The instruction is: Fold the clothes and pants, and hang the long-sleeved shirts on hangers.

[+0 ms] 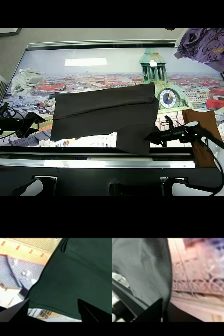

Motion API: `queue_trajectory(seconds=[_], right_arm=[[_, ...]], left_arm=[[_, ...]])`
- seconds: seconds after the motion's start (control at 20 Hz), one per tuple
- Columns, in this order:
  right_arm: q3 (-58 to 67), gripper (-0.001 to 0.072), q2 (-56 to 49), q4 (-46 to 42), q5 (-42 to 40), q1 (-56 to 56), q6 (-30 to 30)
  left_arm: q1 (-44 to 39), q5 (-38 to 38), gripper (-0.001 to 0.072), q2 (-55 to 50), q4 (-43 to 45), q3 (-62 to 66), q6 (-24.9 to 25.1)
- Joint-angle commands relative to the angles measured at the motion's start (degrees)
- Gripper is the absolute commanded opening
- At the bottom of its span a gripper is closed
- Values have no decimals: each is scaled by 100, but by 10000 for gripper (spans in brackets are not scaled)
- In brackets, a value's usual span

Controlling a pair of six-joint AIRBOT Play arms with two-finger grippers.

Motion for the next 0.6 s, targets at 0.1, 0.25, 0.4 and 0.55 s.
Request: queue_trajectory(seconds=[0.1, 0.25, 0.4, 0.55], right_arm=[[-39, 35, 107, 55, -129, 223, 44], [-39, 35, 339, 68, -66, 223, 74], [-39, 35, 549, 70, -37, 223, 168], [-39, 35, 649, 70, 114, 223, 227]], left_arm=[[391, -70, 708, 192, 120, -308, 422], [1110, -184, 707, 254, -385, -1069, 992], [1388, -98, 707, 208, -1003, -1650, 1668], [1207, 155, 706, 33, -1043, -1808, 1873]])
